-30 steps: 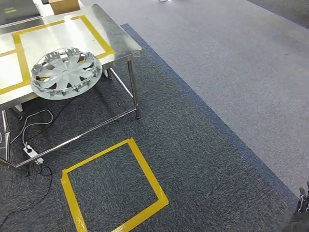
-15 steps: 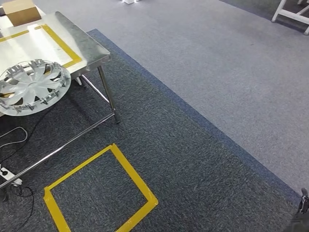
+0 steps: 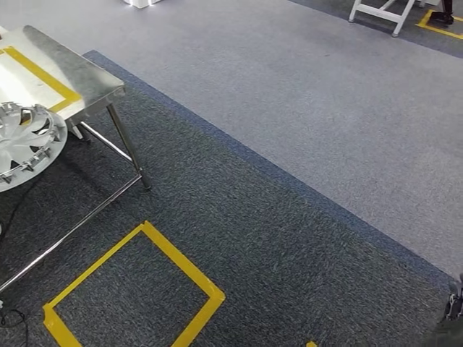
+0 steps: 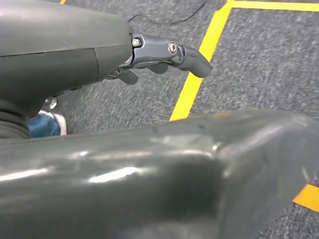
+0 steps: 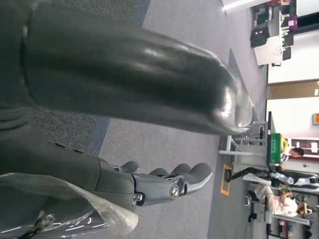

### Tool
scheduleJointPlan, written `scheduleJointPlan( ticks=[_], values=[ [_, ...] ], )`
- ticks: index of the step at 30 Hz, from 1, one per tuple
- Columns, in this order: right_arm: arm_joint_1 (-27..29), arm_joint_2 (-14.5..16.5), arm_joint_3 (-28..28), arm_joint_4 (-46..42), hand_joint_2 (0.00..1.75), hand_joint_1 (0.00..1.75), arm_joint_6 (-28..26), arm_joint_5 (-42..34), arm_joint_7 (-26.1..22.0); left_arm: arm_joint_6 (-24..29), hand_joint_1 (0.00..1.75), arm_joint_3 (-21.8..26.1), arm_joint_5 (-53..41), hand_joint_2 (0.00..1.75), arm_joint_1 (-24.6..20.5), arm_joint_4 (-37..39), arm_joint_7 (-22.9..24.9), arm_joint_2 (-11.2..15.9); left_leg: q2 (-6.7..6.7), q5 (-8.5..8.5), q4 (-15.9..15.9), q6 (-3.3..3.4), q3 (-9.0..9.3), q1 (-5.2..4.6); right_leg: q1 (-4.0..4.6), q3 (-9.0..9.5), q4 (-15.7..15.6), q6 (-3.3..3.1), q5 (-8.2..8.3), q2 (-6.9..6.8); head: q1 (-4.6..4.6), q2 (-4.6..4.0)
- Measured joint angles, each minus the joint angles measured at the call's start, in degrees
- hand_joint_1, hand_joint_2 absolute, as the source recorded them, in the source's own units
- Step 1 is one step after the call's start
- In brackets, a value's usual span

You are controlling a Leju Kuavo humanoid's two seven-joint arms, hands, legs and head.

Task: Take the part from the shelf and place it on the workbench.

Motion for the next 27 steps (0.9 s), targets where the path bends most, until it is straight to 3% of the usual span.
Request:
scheduleJointPlan(
  ticks=[1,3,9,10,12,13,14,16,17,18,20,21,23,25,27],
  values=[
    [-0.03,0.00,0.01,0.00,0.00,0.00,-0.03,0.03,0.00,0.00,0.00,0.00,-0.07,0.00,-0.04,0.00,0.00,0.01,0.40,-0.06,0.02,-0.28,0.12,-0.07,0.18,0.40,-0.91,-0.38,-0.06,-0.34,-0.03,0.00],
    [0.03,0.00,0.00,0.00,0.00,0.00,-0.08,0.05,-0.01,0.00,0.00,0.00,-0.15,0.00,-0.11,0.00,0.00,0.00,1.07,-0.08,-0.08,-0.74,0.34,-0.04,0.35,0.26,-0.91,-0.83,0.05,0.52,-0.07,0.00],
    [0.08,0.00,-0.01,0.01,0.00,0.00,-0.10,0.06,-0.01,0.00,0.00,0.00,-0.19,0.00,-0.13,0.00,0.00,-0.02,1.52,-0.08,-0.19,-1.02,0.53,-0.04,0.33,0.22,-1.10,-1.13,0.22,1.00,-0.04,0.00],
    [0.06,0.01,0.01,0.01,0.00,0.00,-0.11,0.07,-0.01,0.00,0.00,0.01,-0.23,0.00,-0.12,0.00,0.00,-0.01,0.61,-1.00,0.85,-1.28,0.19,0.05,0.18,0.36,-1.28,-1.44,0.52,1.43,-0.10,0.00],
    [-0.01,0.07,0.29,0.05,0.00,0.00,-0.15,0.23,0.00,-0.01,0.00,0.18,-0.29,0.00,0.04,0.00,0.00,0.06,-2.17,-4.80,9.26,-1.96,-3.22,0.36,-0.06,0.56,-1.51,-2.08,1.14,3.77,-0.21,0.00],
    [-0.04,0.09,0.45,0.09,0.00,0.00,-0.16,0.33,0.01,-0.01,0.00,0.27,-0.32,0.00,0.11,0.00,-0.01,0.09,-3.70,-5.68,11.97,-2.19,-4.34,0.55,-0.14,0.67,-1.52,-2.32,1.38,5.16,-0.28,0.00],
    [-0.04,0.11,0.64,0.12,0.00,0.00,-0.20,0.44,0.03,-0.02,0.00,0.36,-0.32,0.00,0.18,0.00,-0.01,0.13,-4.48,-4.90,12.19,-2.20,-4.49,0.64,-0.12,0.67,-1.42,-2.34,1.38,6.43,-0.27,0.00],
    [-0.09,0.11,0.92,0.15,0.00,0.00,-0.25,0.53,0.05,-0.04,0.00,0.43,-0.32,0.00,0.17,0.00,-0.03,0.16,-6.77,-1.05,4.26,-1.82,-1.28,0.82,-0.08,0.51,-1.06,-2.09,1.25,7.76,-0.26,0.00],
    [-0.13,0.11,1.12,0.16,0.00,0.00,-0.27,0.57,0.07,-0.06,0.00,0.52,-0.32,0.00,0.17,0.00,-0.05,0.17,-7.83,-0.21,1.73,-1.65,-0.29,0.87,-0.11,0.24,-0.85,-1.80,1.25,8.37,-0.26,0.00],
    [-0.15,0.11,1.30,0.17,0.00,0.00,-0.28,0.61,0.07,-0.08,0.00,0.66,-0.32,0.00,0.16,0.00,-0.07,0.16,-8.55,-0.14,0.64,-1.50,0.06,0.87,-0.18,-0.13,-0.69,-1.45,1.31,8.92,-0.26,0.00],
    [-0.09,0.11,1.52,0.18,0.00,0.00,-0.37,0.69,0.08,-0.13,0.00,0.90,-0.32,0.00,0.13,0.00,-0.09,0.14,-7.92,-0.15,0.30,-1.12,-0.02,0.83,-0.41,-0.80,-0.58,-0.68,1.54,9.89,-0.25,0.00],
    [-0.01,0.11,1.56,0.18,0.00,0.00,-0.45,0.73,0.09,-0.13,0.00,0.98,-0.34,0.00,0.10,0.00,-0.10,0.13,-7.33,0.02,0.03,-0.80,0.01,0.89,-0.43,-1.20,-0.26,-0.41,1.35,9.41,-0.20,0.00],
    [-0.09,0.11,1.67,0.19,0.00,0.00,-0.67,0.80,0.10,-0.14,0.00,1.11,-0.39,0.00,0.06,0.00,-0.13,0.10,-6.01,0.37,-0.58,-0.12,0.09,1.05,-0.32,-3.11,3.04,-0.01,-0.65,6.92,0.07,0.00],
    [-0.24,0.11,1.91,0.27,0.00,0.00,-0.92,0.86,0.15,-0.15,0.00,1.24,-0.48,0.00,0.12,0.00,-0.15,0.08,-4.58,0.42,-0.68,0.16,-0.02,0.95,-0.34,-6.73,10.52,0.32,-4.38,4.66,0.37,0.00],
    [-0.15,0.11,2.07,0.45,0.00,0.00,-1.20,0.92,0.21,-0.15,0.00,1.31,-0.52,0.00,0.20,0.00,-0.15,0.09,-3.04,0.39,-0.64,0.18,-0.14,0.90,-0.52,-9.37,16.24,0.67,-6.23,4.17,0.43,0.00]
  ],
)
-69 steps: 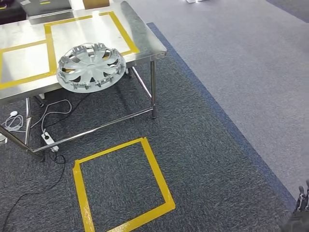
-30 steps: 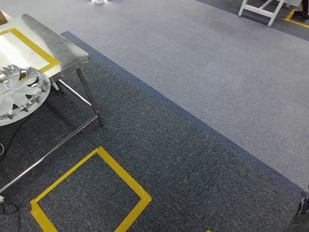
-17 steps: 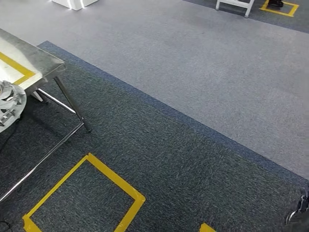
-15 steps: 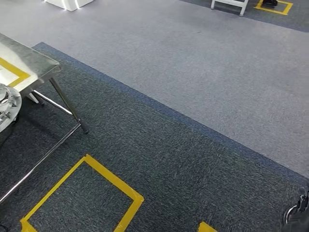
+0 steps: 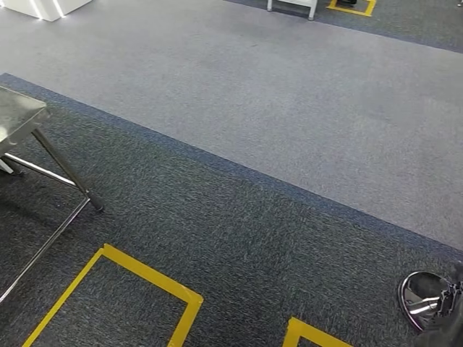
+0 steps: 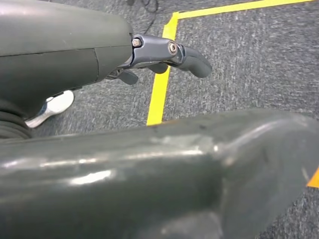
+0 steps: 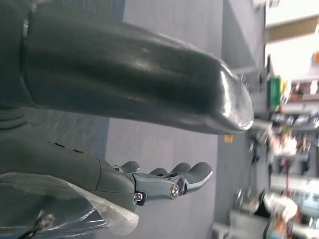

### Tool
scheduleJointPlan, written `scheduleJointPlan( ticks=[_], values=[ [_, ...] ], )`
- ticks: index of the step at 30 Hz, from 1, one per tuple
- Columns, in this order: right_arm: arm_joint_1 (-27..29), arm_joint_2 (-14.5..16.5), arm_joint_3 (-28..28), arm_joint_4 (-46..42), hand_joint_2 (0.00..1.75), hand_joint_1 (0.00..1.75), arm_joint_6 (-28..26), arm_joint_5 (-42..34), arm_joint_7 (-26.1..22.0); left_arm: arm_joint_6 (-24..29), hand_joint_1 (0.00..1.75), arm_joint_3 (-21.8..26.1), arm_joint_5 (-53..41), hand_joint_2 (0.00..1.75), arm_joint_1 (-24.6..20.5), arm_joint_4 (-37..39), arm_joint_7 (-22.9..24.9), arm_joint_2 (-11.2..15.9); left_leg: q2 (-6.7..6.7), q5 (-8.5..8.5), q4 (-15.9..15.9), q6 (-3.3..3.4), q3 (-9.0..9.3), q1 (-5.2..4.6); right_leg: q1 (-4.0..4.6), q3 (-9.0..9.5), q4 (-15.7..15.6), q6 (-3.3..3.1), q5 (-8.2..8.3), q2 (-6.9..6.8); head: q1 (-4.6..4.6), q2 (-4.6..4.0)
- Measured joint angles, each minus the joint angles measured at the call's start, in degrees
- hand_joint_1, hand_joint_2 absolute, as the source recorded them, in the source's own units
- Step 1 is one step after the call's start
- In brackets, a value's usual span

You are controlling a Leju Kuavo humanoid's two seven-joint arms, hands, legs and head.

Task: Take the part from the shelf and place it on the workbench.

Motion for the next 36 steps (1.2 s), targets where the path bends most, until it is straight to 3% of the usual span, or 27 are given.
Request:
scheduleJointPlan(
  ticks=[1,2,4,6,8,10,12,14,15,16,18,20,22,24,26,28,30,31,32,34,36],
  values=[
    [0.06,-0.01,0.03,0.09,0.00,0.00,-0.15,0.01,0.02,0.00,0.00,0.02,-0.02,0.00,0.00,0.00,0.00,0.01,0.70,-0.03,0.02,-0.04,-0.01,0.00,-0.10,0.30,-0.28,0.11,0.73,-0.18,0.01,0.00],
    [0.11,-0.01,0.08,0.15,0.00,0.00,-0.25,0.02,0.04,0.00,0.00,0.03,-0.04,0.00,-0.01,0.00,0.00,0.00,1.31,-0.09,0.05,-0.14,0.03,0.00,-0.20,1.85,-2.95,0.15,2.36,-0.58,0.02,0.00],
    [0.04,-0.02,0.26,0.20,0.00,0.00,-0.40,0.03,0.04,-0.01,0.00,0.04,-0.11,0.00,-0.04,0.00,0.00,-0.01,2.38,-0.38,0.25,-0.58,0.24,-0.13,-0.12,6.70,-11.54,0.08,5.64,-2.88,0.06,0.00],
    [-0.01,-0.01,0.55,0.23,0.00,0.00,-0.51,0.05,0.03,-0.02,0.00,0.06,-0.19,0.00,-0.03,0.00,0.01,0.01,3.29,-0.70,0.52,-1.24,0.43,-0.37,0.17,9.31,-16.39,-0.44,6.59,-4.39,-0.03,0.00],
    [0.16,-0.02,0.75,0.25,0.00,0.00,-0.78,0.08,0.02,-0.02,0.00,0.08,-0.27,0.00,-0.08,0.00,0.07,-0.01,4.16,-0.83,0.54,-1.89,0.66,-0.36,0.39,9.10,-16.73,-1.21,6.52,-3.56,-0.11,0.00],
    [0.32,-0.02,0.79,0.26,0.00,0.00,-1.05,0.09,0.00,-0.03,0.00,0.09,-0.34,0.00,-0.12,0.00,0.15,-0.05,3.13,-1.81,1.46,-2.56,0.55,-0.09,0.32,9.19,-16.87,-1.98,6.84,-2.56,-0.15,0.00],
    [0.28,-0.02,0.92,0.26,0.00,0.00,-1.18,0.11,-0.01,-0.05,0.00,0.10,-0.41,0.00,-0.03,0.00,0.17,-0.05,0.51,-5.21,6.72,-2.91,-1.50,0.10,0.23,9.50,-17.00,-2.58,7.20,-1.48,-0.29,0.00],
    [0.24,-0.02,1.14,0.32,0.00,0.00,-1.33,0.14,0.05,-0.07,0.00,0.14,-0.62,0.00,0.08,0.00,0.22,-0.02,-0.81,-8.85,14.84,-2.85,-5.08,0.11,0.40,9.46,-16.98,-2.81,7.28,-0.16,-0.34,0.00],
    [0.25,-0.02,1.22,0.38,0.00,0.00,-1.44,0.15,0.11,-0.07,0.00,0.17,-0.73,0.00,0.13,0.00,0.26,0.00,-0.97,-9.35,17.34,-2.77,-6.30,0.10,0.51,9.50,-16.97,-2.86,7.27,0.56,-0.34,0.00],
    [0.26,-0.02,1.26,0.43,0.00,0.00,-1.55,0.15,0.17,-0.07,0.00,0.20,-0.84,0.00,0.16,0.00,0.30,0.01,-1.06,-8.65,17.72,-2.63,-6.64,0.09,0.60,9.58,-16.95,-2.89,7.25,1.31,-0.34,0.00],
    [0.28,-0.02,1.29,0.49,0.00,0.00,-1.71,0.15,0.34,-0.07,0.00,0.28,-0.92,0.00,0.22,0.00,0.33,0.01,-1.94,-4.25,11.87,-2.14,-4.46,0.08,0.69,9.81,-16.89,-2.89,7.21,2.87,-0.35,0.00],
    [0.24,-0.02,1.37,0.55,0.00,0.00,-1.81,0.13,0.50,-0.07,0.00,0.48,-0.97,0.00,0.21,0.00,0.32,0.05,-4.54,-0.75,4.35,-1.59,-1.60,0.13,0.76,9.67,-16.67,-2.71,7.11,4.29,-0.29,0.00],
    [0.27,-0.02,1.50,0.62,0.00,0.00,-1.86,0.09,0.58,-0.07,0.00,0.77,-1.01,0.00,0.12,0.00,0.30,0.07,-5.93,-0.32,1.58,-1.36,-0.66,0.05,0.59,9.10,-16.48,-2.16,7.16,5.42,-0.26,0.00],
    [0.42,-0.02,1.56,0.65,0.00,0.00,-1.89,0.06,0.60,-0.05,0.00,0.99,-1.02,0.00,0.01,0.00,0.28,0.03,-4.96,-0.18,1.04,-1.06,-0.51,-0.02,0.29,8.39,-16.43,-1.43,7.26,6.10,-0.24,0.00],
    [0.48,-0.03,1.55,0.66,0.00,0.00,-1.95,0.06,0.58,-0.04,0.00,1.15,-1.02,0.00,-0.04,0.00,0.23,-0.02,-3.64,0.17,0.28,-0.47,-0.26,0.09,0.31,7.10,-14.49,-0.91,5.80,4.08,-0.08,0.00],
    [0.35,-0.03,1.56,0.70,0.00,0.00,-1.99,0.05,0.59,-0.05,0.00,1.29,-1.04,0.00,0.01,0.00,0.18,-0.05,-2.14,0.29,-0.06,-0.11,-0.20,0.05,0.31,4.11,-8.25,-0.50,2.19,1.09,0.08,0.00],
    [0.33,-0.03,1.58,0.80,0.00,0.00,-2.15,0.10,0.59,-0.07,0.00,1.40,-1.03,0.00,0.09,0.00,0.13,-0.05,-0.60,0.26,-0.01,-0.07,-0.29,-0.04,0.11,0.89,-1.61,-0.04,-0.46,0.14,0.13,0.00],
    [0.37,-0.03,1.59,0.87,0.00,0.00,-2.44,0.41,0.51,-0.07,0.00,1.45,-1.02,0.00,0.11,0.00,0.03,-0.04,-0.02,0.21,0.03,-0.12,-0.31,-0.05,-0.01,0.54,-0.72,0.15,-0.29,-0.04,0.13,0.00],
    [0.41,-0.03,1.57,0.92,0.00,0.00,-2.90,0.93,0.39,-0.08,0.00,1.48,-1.00,0.00,0.09,0.00,-0.11,-0.05,0.45,0.14,0.09,-0.21,-0.30,-0.04,-0.14,1.43,-2.23,0.28,0.95,-0.20,0.12,0.00],
    [0.40,-0.02,1.51,0.98,0.00,0.00,-3.92,2.39,0.08,-0.10,0.00,1.53,-0.95,0.00,-0.03,0.00,-0.49,-0.10,0.97,-0.07,0.34,-0.59,-0.24,0.03,-0.38,5.85,-10.12,0.36,4.41,-0.78,0.12,0.00],
    [0.38,-0.03,1.47,0.99,0.00,0.00,-4.42,3.29,-0.12,-0.11,0.00,1.54,-0.91,0.00,-0.19,0.00,-0.75,-0.13,1.23,-0.29,0.73,-1.21,-0.23,-0.09,-0.26,9.08,-15.82,-0.13,6.12,-1.15,0.13,0.00]
  ],
)
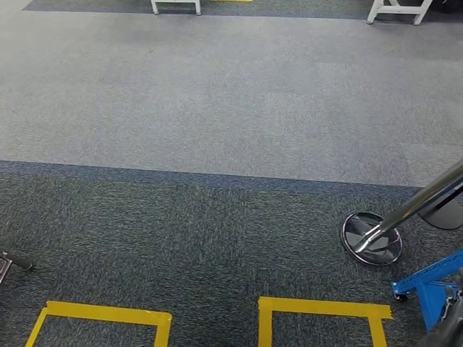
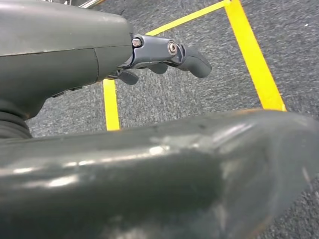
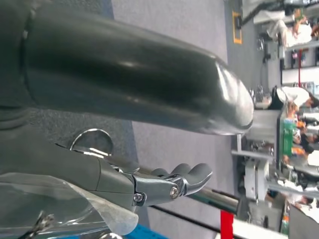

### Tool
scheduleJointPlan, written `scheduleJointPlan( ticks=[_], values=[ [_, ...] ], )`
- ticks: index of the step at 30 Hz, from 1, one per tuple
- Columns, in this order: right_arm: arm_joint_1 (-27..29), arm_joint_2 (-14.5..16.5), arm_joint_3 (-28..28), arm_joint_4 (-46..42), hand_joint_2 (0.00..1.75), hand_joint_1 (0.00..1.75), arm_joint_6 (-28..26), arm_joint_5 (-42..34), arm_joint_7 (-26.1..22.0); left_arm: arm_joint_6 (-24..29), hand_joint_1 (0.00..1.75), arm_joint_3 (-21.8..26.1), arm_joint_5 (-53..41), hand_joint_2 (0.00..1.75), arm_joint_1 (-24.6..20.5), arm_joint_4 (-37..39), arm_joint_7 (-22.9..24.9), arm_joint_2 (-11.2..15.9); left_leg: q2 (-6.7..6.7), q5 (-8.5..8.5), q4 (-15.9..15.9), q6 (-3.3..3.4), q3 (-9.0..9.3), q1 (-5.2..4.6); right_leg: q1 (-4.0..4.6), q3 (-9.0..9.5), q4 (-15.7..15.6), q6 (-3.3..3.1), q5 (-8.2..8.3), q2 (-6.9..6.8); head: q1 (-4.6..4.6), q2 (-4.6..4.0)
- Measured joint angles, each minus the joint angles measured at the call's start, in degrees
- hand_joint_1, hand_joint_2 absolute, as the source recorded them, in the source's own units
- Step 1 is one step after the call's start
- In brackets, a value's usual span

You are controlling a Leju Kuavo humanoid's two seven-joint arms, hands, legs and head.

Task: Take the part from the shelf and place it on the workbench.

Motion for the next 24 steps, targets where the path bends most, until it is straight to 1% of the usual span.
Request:
scheduleJointPlan(
  ticks=[1,3,4,5,6,8,9,10,11,12,13,14,15,16,18,19,20,22,23,24],
  values=[
    [-0.01,0.00,0.00,0.01,0.00,0.00,-0.08,0.18,-0.04,0.00,0.00,0.00,0.01,0.00,-0.03,0.00,-0.07,0.00,0.05,0.00,0.09,-0.32,0.00,-0.06,0.16,0.37,-0.63,-0.38,-0.05,-0.03,-0.01,0.00],
    [0.04,0.00,-0.01,0.00,0.00,0.00,-0.22,0.32,-0.09,0.00,0.00,0.00,0.01,0.00,-0.02,0.00,-0.13,-0.03,0.01,0.01,0.16,-0.93,-0.01,0.00,0.30,0.37,-0.54,-1.17,0.18,0.17,-0.04,0.00],
    [0.05,0.01,-0.01,-0.01,0.00,0.00,-0.28,0.35,-0.10,0.00,0.00,0.01,0.02,0.00,-0.02,0.00,-0.13,-0.04,-0.28,-0.40,0.58,-1.21,-0.13,0.10,0.27,0.37,-0.61,-1.52,0.29,0.23,-0.06,0.00],
    [0.03,0.01,-0.01,-0.01,0.00,0.00,-0.31,0.37,-0.13,0.00,0.00,0.01,0.02,0.00,0.00,0.00,-0.13,-0.06,-0.72,-1.44,1.93,-1.45,-0.64,0.18,0.21,0.45,-0.71,-1.89,0.43,0.30,-0.11,0.00],
    [0.01,0.01,-0.01,-0.02,0.00,0.00,-0.33,0.38,-0.14,0.00,0.00,0.02,0.02,0.00,0.02,0.00,-0.13,-0.06,-1.24,-3.12,4.57,-1.64,-1.71,0.24,0.18,0.58,-0.80,-2.22,0.57,0.37,-0.18,0.00],
    [-0.02,0.01,0.00,-0.01,0.00,0.00,-0.37,0.39,-0.16,0.00,0.00,0.03,0.03,0.00,0.10,0.00,-0.13,-0.04,-1.99,-7.03,12.54,-1.72,-5.10,0.24,0.38,0.54,-0.78,-2.63,0.63,0.52,-0.25,0.00],
    [-0.02,0.01,0.00,-0.01,0.00,0.00,-0.38,0.39,-0.16,0.00,0.00,0.03,0.03,0.00,0.13,0.00,-0.13,-0.03,-2.10,-8.18,15.96,-1.68,-6.64,0.24,0.52,0.54,-0.76,-2.72,0.62,0.67,-0.25,0.00],
    [-0.02,0.01,0.00,0.00,0.00,0.00,-0.38,0.39,-0.16,0.00,0.00,0.03,0.03,0.00,0.17,0.00,-0.13,-0.02,-2.14,-8.20,17.52,-1.57,-7.38,0.23,0.65,0.58,-0.74,-2.78,0.60,0.87,-0.24,0.00],
    [-0.02,0.01,0.00,0.01,0.00,0.00,-0.38,0.39,-0.16,0.00,0.00,0.04,0.03,0.00,0.21,0.00,-0.13,-0.02,-2.17,-7.05,16.70,-1.37,-7.08,0.20,0.78,0.65,-0.73,-2.80,0.59,1.10,-0.24,0.00],
    [-0.02,0.01,0.00,0.01,0.00,0.00,-0.38,0.39,-0.16,0.00,0.00,0.04,0.03,0.00,0.24,0.00,-0.13,-0.01,-2.25,-5.00,13.68,-1.08,-5.78,0.15,0.88,0.77,-0.72,-2.81,0.58,1.34,-0.23,0.00],
    [-0.02,0.01,0.00,0.01,0.00,0.00,-0.38,0.39,-0.16,0.00,0.00,0.04,0.03,0.44,0.27,0.00,-0.13,0.02,-2.49,-2.73,9.34,-0.70,-3.91,0.05,0.93,0.84,-0.72,-2.80,0.56,1.54,-0.22,0.00],
    [-0.03,0.01,0.00,0.01,0.00,0.00,-0.38,0.38,-0.16,0.00,0.00,0.04,0.03,0.87,0.27,0.00,-0.13,0.05,-2.75,-1.12,5.30,-0.35,-2.19,-0.09,1.04,0.82,-0.65,-2.74,0.51,1.69,-0.21,0.00],
    [-0.03,0.01,0.00,0.02,0.44,0.00,-0.38,0.39,-0.15,0.00,0.00,0.04,0.03,1.31,0.23,0.00,-0.13,0.08,-2.99,-0.19,2.44,-0.11,-1.02,-0.23,1.07,0.69,-0.58,-2.59,0.51,1.81,-0.21,0.00],
    [-0.03,0.01,0.00,0.02,0.87,0.00,-0.44,0.47,-0.10,0.00,0.00,0.04,0.04,1.75,0.20,0.00,-0.13,0.10,-3.18,0.06,0.96,0.04,-0.50,-0.39,1.05,0.50,-0.53,-2.35,0.54,1.90,-0.20,0.00],
    [-0.01,0.01,0.03,0.02,1.75,0.00,-0.84,1.17,0.03,0.00,0.00,0.04,0.09,1.75,0.19,0.00,-0.15,0.10,-3.16,0.14,0.47,0.24,-0.51,-0.58,0.89,0.25,-0.62,-1.68,0.69,2.03,-0.19,0.00],
    [0.00,0.01,0.08,0.02,1.75,0.00,-1.29,1.87,0.11,-0.01,0.00,0.06,0.14,1.75,0.21,0.00,-0.20,0.07,-3.12,0.28,0.20,0.33,-0.45,-0.65,0.81,0.15,-0.73,-1.44,0.67,1.98,-0.16,0.00],
    [-0.03,0.01,0.15,0.01,1.75,0.00,-1.86,2.69,0.27,-0.06,0.00,0.08,0.19,1.75,0.22,0.00,-0.24,0.02,-3.12,0.42,-0.06,0.27,-0.37,-0.64,0.80,0.10,-0.94,-1.57,0.69,1.96,-0.07,0.00],
    [-0.07,0.01,0.41,0.04,1.75,0.00,-3.13,4.27,0.92,-0.37,0.00,0.25,0.25,1.75,0.16,0.00,-0.31,-0.17,-3.16,0.48,-0.33,0.02,-0.24,-0.66,0.79,0.01,-1.26,-2.19,0.58,1.87,0.12,0.00],
    [-0.07,0.01,0.60,0.06,1.75,0.00,-3.67,4.83,1.25,-0.58,0.00,0.37,0.25,1.75,0.12,0.00,-0.30,-0.26,-3.21,0.44,-0.30,-0.07,-0.25,-0.65,0.78,0.07,-1.40,-2.38,0.68,1.89,0.20,0.00],
    [-0.05,0.01,0.80,0.10,1.75,0.00,-4.08,5.19,1.52,-0.75,0.00,0.55,0.22,1.75,0.11,0.00,-0.30,-0.33,-3.20,0.43,-0.27,-0.01,-0.27,-0.70,0.74,0.09,-1.46,-2.24,0.74,1.90,0.24,0.00]
  ],
)
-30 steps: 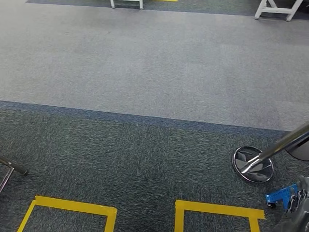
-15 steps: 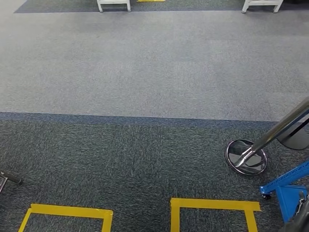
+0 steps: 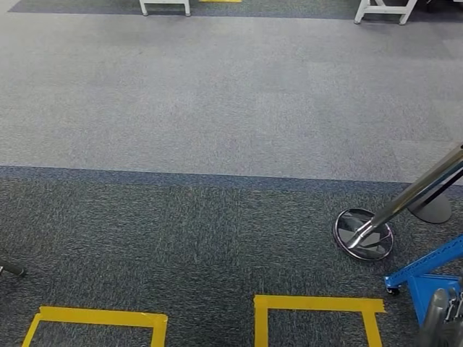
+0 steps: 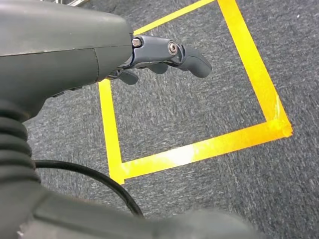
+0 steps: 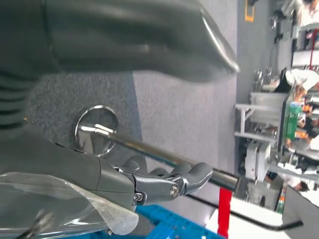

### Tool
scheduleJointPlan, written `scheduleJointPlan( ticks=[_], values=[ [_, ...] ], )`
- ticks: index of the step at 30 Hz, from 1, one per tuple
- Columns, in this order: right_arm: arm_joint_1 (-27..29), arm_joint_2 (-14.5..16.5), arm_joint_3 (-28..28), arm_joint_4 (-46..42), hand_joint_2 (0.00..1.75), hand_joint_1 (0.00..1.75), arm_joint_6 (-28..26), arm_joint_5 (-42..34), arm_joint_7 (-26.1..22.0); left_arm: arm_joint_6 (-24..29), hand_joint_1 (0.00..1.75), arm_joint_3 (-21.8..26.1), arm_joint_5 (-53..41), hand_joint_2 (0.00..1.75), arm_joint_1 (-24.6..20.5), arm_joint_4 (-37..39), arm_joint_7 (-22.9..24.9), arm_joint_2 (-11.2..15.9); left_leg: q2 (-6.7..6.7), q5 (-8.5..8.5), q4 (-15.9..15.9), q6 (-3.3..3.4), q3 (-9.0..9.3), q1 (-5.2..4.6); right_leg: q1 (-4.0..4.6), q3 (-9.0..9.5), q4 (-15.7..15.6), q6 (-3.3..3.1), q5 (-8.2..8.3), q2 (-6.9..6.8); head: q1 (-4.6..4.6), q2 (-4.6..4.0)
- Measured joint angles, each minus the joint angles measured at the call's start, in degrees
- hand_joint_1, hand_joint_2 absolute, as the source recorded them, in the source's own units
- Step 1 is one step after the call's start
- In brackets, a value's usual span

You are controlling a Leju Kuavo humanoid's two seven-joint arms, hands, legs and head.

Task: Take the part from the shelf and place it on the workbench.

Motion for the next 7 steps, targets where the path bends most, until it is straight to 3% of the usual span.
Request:
scheduleJointPlan(
  ticks=[3,7],
  values=[
    [0.04,-0.01,0.53,0.07,1.75,0.00,-0.76,0.16,0.40,-0.14,0.00,0.57,-0.16,1.75,-0.02,-0.02,0.03,-0.04,0.02,0.02,0.10,0.15,-0.07,-0.14,-0.14,-0.01,-0.10,0.56,0.32,0.06,0.03,0.00],
    [0.03,-0.03,0.94,0.10,1.75,0.00,-1.00,-0.53,0.76,-0.23,0.00,0.84,-0.40,1.75,-0.02,-0.03,0.30,-0.04,0.01,-0.02,0.19,0.31,-0.08,-0.23,-0.20,0.15,-0.12,0.79,0.36,0.05,0.01,0.00]
  ],
)
